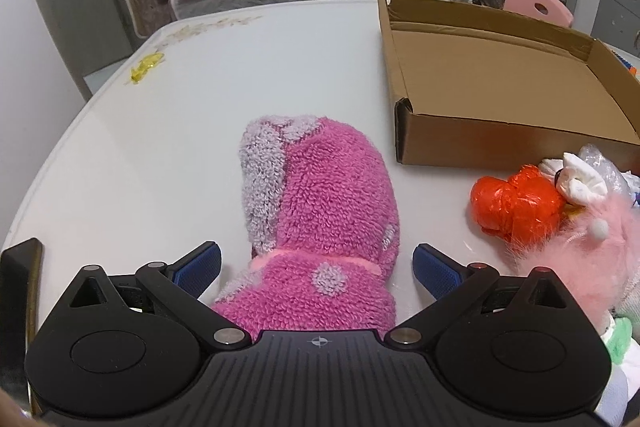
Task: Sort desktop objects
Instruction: 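Grasp the pink fuzzy plush with left gripper while right gripper grasps a white sock, then carry the pink plush and white sock over the cardboard tray and open both grippers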
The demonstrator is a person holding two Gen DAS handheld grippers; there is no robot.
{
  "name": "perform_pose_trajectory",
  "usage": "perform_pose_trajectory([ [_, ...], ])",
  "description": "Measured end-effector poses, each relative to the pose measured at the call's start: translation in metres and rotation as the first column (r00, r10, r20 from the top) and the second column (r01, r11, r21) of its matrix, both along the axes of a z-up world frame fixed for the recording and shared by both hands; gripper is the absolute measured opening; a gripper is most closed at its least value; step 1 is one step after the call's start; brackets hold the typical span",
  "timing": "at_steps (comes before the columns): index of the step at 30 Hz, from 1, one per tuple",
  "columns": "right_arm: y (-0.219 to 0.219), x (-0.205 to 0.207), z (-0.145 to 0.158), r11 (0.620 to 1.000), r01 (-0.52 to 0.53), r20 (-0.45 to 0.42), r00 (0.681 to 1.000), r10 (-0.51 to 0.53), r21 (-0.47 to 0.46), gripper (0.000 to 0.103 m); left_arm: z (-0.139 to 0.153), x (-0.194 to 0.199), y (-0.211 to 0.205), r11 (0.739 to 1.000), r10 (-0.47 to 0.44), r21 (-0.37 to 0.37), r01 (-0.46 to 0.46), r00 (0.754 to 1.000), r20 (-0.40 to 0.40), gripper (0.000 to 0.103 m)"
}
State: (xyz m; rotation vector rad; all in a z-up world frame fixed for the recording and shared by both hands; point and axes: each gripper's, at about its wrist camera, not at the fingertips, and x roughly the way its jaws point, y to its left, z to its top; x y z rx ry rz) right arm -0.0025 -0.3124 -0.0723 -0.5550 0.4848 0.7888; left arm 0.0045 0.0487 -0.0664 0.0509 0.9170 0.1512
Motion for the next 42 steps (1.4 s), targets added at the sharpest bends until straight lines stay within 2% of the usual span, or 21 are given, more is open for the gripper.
perform_pose_trajectory([
  [5,0.012,0.014,0.001,0.994,-0.104,-0.054,0.993,0.105,0.021,0.102,-0.002,0.0,0.006,0.999,-0.004,-0.034,0.004,1.0,0.0,0.103],
  [6,-0.002,0.009,-0.003,0.991,-0.125,-0.096,0.987,0.129,0.047,0.102,-0.002,0.0,0.008,0.999,-0.002,-0.043,0.002,1.0,-0.002,0.103],
  [8,-0.006,0.013,-0.001,0.986,-0.159,-0.125,0.978,0.165,0.055,0.102,-0.003,0.0,0.01,0.998,0.003,-0.058,-0.004,1.0,-0.004,0.103],
  [13,-0.01,0.026,-0.001,0.977,-0.2,-0.195,0.958,0.211,0.076,0.102,-0.003,-0.001,0.008,0.999,0.003,-0.051,-0.004,1.0,-0.001,0.103],
  [18,-0.014,0.03,-0.001,0.971,-0.219,-0.241,0.941,0.236,0.097,0.096,-0.003,-0.002,0.006,0.999,0.004,-0.05,-0.003,1.0,0.01,0.101],
  [20,-0.016,0.032,-0.001,0.969,-0.223,-0.261,0.934,0.245,0.111,0.089,-0.002,-0.003,0.004,0.999,-0.008,-0.048,0.009,1.0,0.018,0.097],
  [22,-0.018,0.031,0.0,0.967,-0.226,-0.262,0.932,0.25,0.118,0.083,0.0,-0.004,0.003,0.998,-0.025,-0.051,0.027,0.999,0.03,0.088],
  [24,-0.019,0.03,0.0,0.968,-0.219,-0.261,0.934,0.245,0.123,0.076,0.002,-0.006,0.0,0.997,-0.048,-0.06,0.051,0.998,0.043,0.068],
  [25,-0.019,0.031,0.0,0.968,-0.218,-0.261,0.934,0.244,0.125,0.073,0.003,-0.007,-0.001,0.997,-0.055,-0.059,0.058,0.997,0.045,0.068],
  [35,-0.025,0.023,0.002,0.975,-0.164,-0.252,0.947,0.199,0.153,0.07,0.004,-0.012,-0.009,0.998,-0.059,-0.014,0.059,0.997,0.053,0.063],
  [38,-0.033,0.018,0.005,0.972,-0.127,-0.251,0.952,0.176,0.2,0.069,0.007,-0.015,-0.009,0.998,-0.061,-0.001,0.061,0.996,0.066,0.063],
  [42,-0.041,0.008,0.013,0.969,-0.089,-0.236,0.961,0.144,0.23,0.069,0.015,-0.02,-0.003,0.998,-0.045,-0.032,0.048,0.995,0.092,0.063],
])
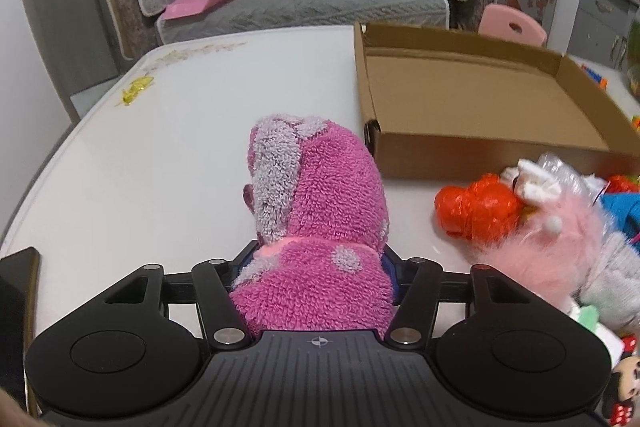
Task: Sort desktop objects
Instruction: 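Carry the pink plush and white sock over the cardboard tray and open both grippers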
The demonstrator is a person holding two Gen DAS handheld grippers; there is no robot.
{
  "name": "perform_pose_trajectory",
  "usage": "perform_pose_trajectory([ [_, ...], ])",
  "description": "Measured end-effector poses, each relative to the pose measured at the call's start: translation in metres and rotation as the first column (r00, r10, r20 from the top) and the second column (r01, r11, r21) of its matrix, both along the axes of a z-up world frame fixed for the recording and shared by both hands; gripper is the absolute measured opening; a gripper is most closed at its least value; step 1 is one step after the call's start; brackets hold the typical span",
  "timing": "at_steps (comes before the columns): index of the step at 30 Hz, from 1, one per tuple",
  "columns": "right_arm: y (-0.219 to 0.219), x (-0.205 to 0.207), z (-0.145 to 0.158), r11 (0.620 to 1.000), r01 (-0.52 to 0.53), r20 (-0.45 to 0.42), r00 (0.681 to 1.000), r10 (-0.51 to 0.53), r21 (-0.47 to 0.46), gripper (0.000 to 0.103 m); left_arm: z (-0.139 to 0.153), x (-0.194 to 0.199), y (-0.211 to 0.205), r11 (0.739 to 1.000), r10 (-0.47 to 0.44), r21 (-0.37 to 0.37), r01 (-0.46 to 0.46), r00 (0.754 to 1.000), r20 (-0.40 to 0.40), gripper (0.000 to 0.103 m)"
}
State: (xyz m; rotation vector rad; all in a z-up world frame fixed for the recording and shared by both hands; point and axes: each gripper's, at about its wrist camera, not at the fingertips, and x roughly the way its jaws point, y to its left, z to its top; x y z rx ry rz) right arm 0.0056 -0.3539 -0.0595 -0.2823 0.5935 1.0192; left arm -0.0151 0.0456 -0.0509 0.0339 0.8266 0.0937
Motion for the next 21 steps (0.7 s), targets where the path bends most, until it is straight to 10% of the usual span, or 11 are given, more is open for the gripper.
perform_pose_trajectory([
  [11,-0.001,-0.015,0.07,0.996,0.078,0.081,0.993,-0.081,0.041,0.069,0.058,-0.007,-0.001,0.998,-0.026,-0.06,0.031,0.996,0.083,0.063],
  [21,0.08,0.056,0.109,0.977,0.21,0.128,0.969,-0.212,0.027,0.069,0.095,0.11,-0.058,0.977,-0.194,-0.081,0.197,0.98,0.046,0.064],
])
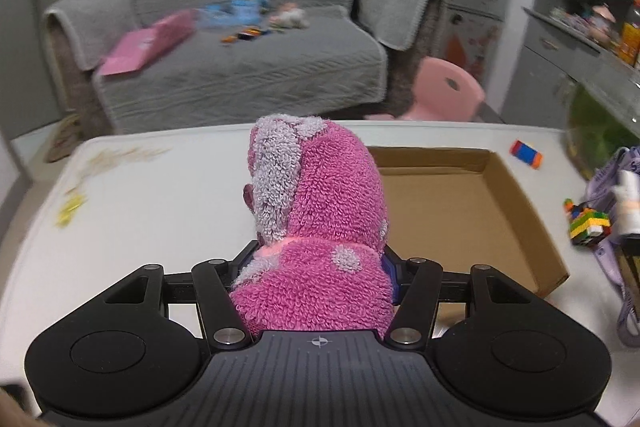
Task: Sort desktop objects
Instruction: 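Carry the pink plush and white sock over the cardboard tray and open both grippers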
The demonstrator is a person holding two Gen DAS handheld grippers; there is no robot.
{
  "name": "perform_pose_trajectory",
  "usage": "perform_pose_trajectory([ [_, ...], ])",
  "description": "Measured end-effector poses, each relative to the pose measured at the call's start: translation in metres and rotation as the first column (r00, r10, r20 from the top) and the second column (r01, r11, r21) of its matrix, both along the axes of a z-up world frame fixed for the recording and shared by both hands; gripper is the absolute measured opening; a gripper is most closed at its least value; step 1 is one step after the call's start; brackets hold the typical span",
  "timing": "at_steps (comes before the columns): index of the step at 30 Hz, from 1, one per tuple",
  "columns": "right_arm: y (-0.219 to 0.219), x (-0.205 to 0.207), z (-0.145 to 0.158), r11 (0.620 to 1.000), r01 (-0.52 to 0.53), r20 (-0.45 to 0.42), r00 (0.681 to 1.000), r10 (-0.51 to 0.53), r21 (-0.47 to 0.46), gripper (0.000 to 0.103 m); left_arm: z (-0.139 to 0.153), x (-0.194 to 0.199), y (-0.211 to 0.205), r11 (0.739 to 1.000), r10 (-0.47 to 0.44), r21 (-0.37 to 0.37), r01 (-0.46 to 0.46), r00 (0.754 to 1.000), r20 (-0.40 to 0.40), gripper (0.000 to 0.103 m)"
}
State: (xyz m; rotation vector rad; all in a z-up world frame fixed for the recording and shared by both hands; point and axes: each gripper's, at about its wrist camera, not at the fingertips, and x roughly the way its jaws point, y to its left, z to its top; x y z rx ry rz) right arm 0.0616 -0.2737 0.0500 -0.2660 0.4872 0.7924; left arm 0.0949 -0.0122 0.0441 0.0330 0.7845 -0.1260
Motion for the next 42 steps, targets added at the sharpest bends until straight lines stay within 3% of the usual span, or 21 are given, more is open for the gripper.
perform_pose_trajectory([
  [7,0.072,0.053,-0.055,0.993,0.011,-0.082,0.996,-0.021,-0.116,0.069,-0.056,0.061,-0.033,0.996,-0.07,0.038,0.075,0.99,-0.124,0.064],
  [12,0.087,0.058,-0.093,0.977,0.026,-0.112,0.992,-0.051,-0.212,0.069,-0.088,0.057,-0.026,0.997,-0.07,0.029,0.077,0.979,-0.19,0.064],
  [15,0.087,0.057,-0.102,0.968,0.04,-0.123,0.99,-0.073,-0.249,0.069,-0.096,0.047,-0.023,0.997,-0.061,0.032,0.069,0.976,-0.208,0.064],
  [29,0.079,0.048,-0.095,0.971,0.118,-0.252,0.953,-0.17,-0.21,0.071,-0.092,0.018,-0.026,0.996,-0.058,0.05,0.071,0.973,-0.225,0.065],
  [32,0.078,0.045,-0.094,0.968,0.135,-0.235,0.954,-0.185,-0.211,0.072,-0.089,0.017,-0.028,0.996,-0.053,0.059,0.067,0.974,-0.22,0.066],
  [35,0.079,0.049,-0.089,0.971,0.158,-0.217,0.956,-0.197,-0.181,0.074,-0.081,0.012,-0.03,0.996,-0.052,0.062,0.065,0.979,-0.195,0.07],
  [38,0.079,0.046,-0.083,0.972,0.158,-0.196,0.962,-0.191,-0.172,0.081,-0.069,0.007,-0.029,0.996,-0.051,0.061,0.063,0.984,-0.171,0.086],
  [42,0.077,0.04,-0.073,0.976,0.159,-0.172,0.968,-0.184,-0.146,0.081,-0.049,-0.003,-0.028,0.997,-0.046,0.057,0.054,0.99,-0.13,0.087],
])
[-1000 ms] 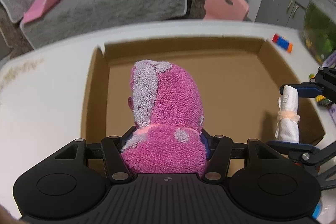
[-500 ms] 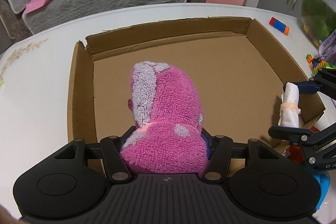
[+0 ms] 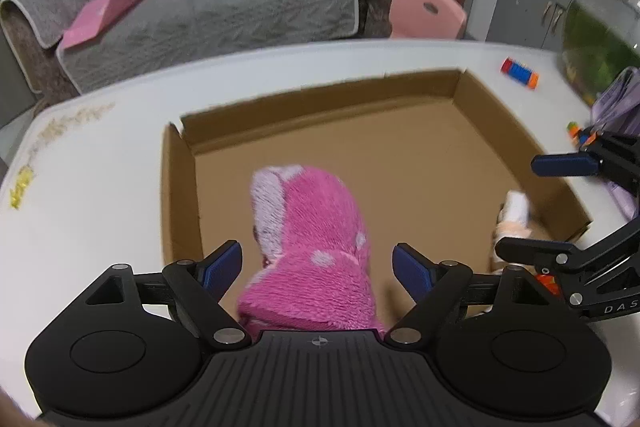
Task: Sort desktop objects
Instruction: 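Carry the pink plush and white sock over the cardboard tray and open both grippers, then grasp the light blue sock bundle with left gripper while right grasps a red-banded sock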
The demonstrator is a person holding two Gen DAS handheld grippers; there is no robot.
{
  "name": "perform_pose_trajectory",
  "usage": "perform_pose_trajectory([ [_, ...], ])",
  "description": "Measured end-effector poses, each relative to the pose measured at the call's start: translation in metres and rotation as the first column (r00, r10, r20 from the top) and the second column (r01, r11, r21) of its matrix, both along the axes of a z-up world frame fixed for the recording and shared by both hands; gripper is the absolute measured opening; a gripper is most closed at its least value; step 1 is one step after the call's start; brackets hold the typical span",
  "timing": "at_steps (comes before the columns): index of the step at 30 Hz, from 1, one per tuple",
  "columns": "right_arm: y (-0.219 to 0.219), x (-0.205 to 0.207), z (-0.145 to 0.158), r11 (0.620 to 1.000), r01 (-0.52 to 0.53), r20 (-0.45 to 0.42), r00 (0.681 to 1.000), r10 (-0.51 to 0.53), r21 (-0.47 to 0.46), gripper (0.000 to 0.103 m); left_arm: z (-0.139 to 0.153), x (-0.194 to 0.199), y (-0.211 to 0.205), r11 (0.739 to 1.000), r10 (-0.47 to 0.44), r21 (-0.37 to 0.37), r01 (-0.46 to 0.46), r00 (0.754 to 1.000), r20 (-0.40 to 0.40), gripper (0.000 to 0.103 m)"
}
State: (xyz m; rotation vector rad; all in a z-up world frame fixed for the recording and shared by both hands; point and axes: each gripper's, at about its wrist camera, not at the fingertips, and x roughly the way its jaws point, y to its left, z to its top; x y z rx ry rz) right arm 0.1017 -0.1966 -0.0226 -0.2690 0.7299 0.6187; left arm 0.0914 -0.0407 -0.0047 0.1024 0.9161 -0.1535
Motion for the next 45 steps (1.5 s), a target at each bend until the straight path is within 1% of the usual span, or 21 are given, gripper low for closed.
perform_pose_trajectory([
  [3,-0.007,-0.01,0.014,1.0,-0.002,0.031,1.0,0.001,0.028,0.082,0.018,-0.02,0.005,1.0,0.001,-0.01,0.0,0.999,0.037,0.088],
  [4,-0.011,-0.018,0.02,0.999,-0.005,0.044,0.999,0.003,0.044,0.084,0.023,-0.03,0.008,1.0,0.0,-0.015,0.001,0.999,0.051,0.089],
  [5,-0.017,-0.027,0.026,0.998,-0.009,0.058,0.998,0.005,0.063,0.088,0.027,-0.041,0.01,1.0,-0.002,-0.021,0.003,0.998,0.064,0.091],
  [6,-0.023,-0.038,0.031,0.997,-0.016,0.074,0.997,0.01,0.082,0.09,0.03,-0.055,0.013,1.0,-0.005,-0.028,0.008,0.997,0.076,0.095],
  [8,-0.037,-0.069,0.038,0.993,-0.041,0.107,0.994,0.029,0.111,0.093,0.032,-0.091,0.018,0.999,-0.023,-0.039,0.027,0.994,0.103,0.1],
  [10,-0.049,-0.103,0.04,0.991,-0.073,0.138,0.989,0.057,0.116,0.095,0.028,-0.126,0.023,0.999,-0.032,-0.032,0.037,0.992,0.124,0.101],
  [12,-0.062,-0.14,0.033,0.988,-0.1,0.153,0.985,0.081,0.121,0.097,0.02,-0.157,0.027,0.998,-0.037,-0.039,0.043,0.991,0.13,0.102],
  [14,-0.07,-0.169,0.024,0.985,-0.105,0.144,0.986,0.085,0.138,0.097,0.009,-0.183,0.028,0.997,-0.037,-0.056,0.044,0.991,0.126,0.102],
  [16,-0.075,-0.189,0.01,0.982,-0.105,0.126,0.988,0.086,0.154,0.098,-0.003,-0.202,0.027,0.997,-0.033,-0.072,0.041,0.993,0.111,0.102],
  [19,-0.074,-0.211,-0.011,0.988,-0.093,0.114,0.99,0.08,0.119,0.098,-0.021,-0.219,0.02,0.996,-0.028,-0.084,0.036,0.996,0.09,0.102],
  [21,-0.073,-0.213,-0.022,0.989,-0.08,0.082,0.994,0.071,0.122,0.098,-0.032,-0.221,0.011,0.996,-0.028,-0.081,0.034,0.997,0.076,0.102],
  [25,-0.062,-0.213,-0.038,0.994,0.016,0.022,1.0,-0.019,0.107,0.098,-0.047,-0.218,-0.005,0.998,-0.021,-0.065,0.026,0.997,0.08,0.102],
  [29,-0.056,-0.216,-0.044,0.987,0.059,0.01,0.998,-0.061,0.152,0.101,-0.052,-0.207,-0.007,0.998,0.009,-0.064,-0.003,0.995,0.1,0.103],
  [32,-0.051,-0.219,-0.051,0.989,0.048,0.026,0.998,-0.052,0.139,0.101,-0.057,-0.196,0.0,0.996,0.048,-0.075,-0.043,0.996,0.076,0.103],
  [34,-0.049,-0.221,-0.052,0.994,0.036,0.056,0.998,-0.042,0.107,0.1,-0.059,-0.191,0.006,0.993,0.072,-0.093,-0.066,0.995,0.063,0.103],
  [36,-0.047,-0.222,-0.05,0.996,0.016,0.077,0.997,-0.022,0.084,0.099,-0.061,-0.188,0.01,0.991,0.099,-0.092,-0.094,0.993,0.057,0.103],
  [37,-0.048,-0.22,-0.05,0.997,0.004,0.082,0.997,-0.01,0.074,0.097,-0.063,-0.187,0.011,0.991,0.11,-0.09,-0.104,0.992,0.056,0.103],
  [40,-0.044,-0.212,-0.054,0.999,-0.02,0.072,0.997,0.016,0.049,0.084,-0.067,-0.183,0.012,0.989,0.12,-0.095,-0.116,0.992,0.043,0.103],
  [45,-0.038,-0.206,-0.06,0.998,-0.069,0.074,0.995,0.068,0.007,0.082,-0.071,-0.181,0.006,0.991,0.114,-0.082,-0.11,0.993,0.041,0.103],
])
